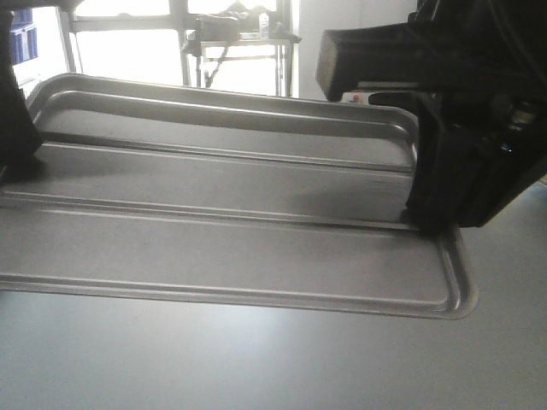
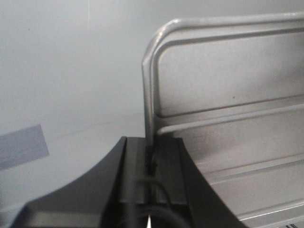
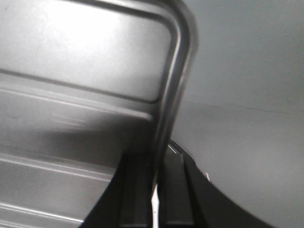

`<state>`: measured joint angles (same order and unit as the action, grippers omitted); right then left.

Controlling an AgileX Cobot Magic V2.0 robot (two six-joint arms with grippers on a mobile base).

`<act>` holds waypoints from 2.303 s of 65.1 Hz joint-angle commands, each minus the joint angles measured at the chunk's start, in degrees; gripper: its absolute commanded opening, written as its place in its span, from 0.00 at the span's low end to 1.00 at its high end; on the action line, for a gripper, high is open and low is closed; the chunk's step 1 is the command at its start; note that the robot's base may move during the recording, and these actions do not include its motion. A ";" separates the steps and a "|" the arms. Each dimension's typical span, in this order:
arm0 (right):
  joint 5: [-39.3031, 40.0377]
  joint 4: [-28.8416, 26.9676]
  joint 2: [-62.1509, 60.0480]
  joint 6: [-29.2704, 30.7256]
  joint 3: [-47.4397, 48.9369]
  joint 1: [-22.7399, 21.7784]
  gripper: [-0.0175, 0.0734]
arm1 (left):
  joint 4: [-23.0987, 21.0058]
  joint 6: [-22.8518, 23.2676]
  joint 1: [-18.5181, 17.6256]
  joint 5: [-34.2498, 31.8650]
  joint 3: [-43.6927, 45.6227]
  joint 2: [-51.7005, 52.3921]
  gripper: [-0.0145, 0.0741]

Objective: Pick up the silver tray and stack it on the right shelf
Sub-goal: 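Hold the tray level with both grippers while the base drives to another shelf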

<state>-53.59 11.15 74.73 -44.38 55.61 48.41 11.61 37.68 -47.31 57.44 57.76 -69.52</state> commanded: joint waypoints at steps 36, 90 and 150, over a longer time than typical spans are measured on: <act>2.37 2.15 -1.88 1.44 1.52 0.18 0.25 | 0.90 -1.32 -0.62 -1.27 1.64 0.99 0.06; 2.39 2.15 -1.88 1.44 1.52 0.18 0.25 | 0.90 -1.32 -0.62 -1.27 1.64 0.99 0.06; 2.39 2.15 -1.88 1.44 1.52 0.10 0.25 | 0.61 -1.32 -0.62 -1.27 1.64 0.99 0.06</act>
<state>-53.60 11.15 74.73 -44.38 55.57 48.41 11.57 37.68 -47.31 57.44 57.76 -69.74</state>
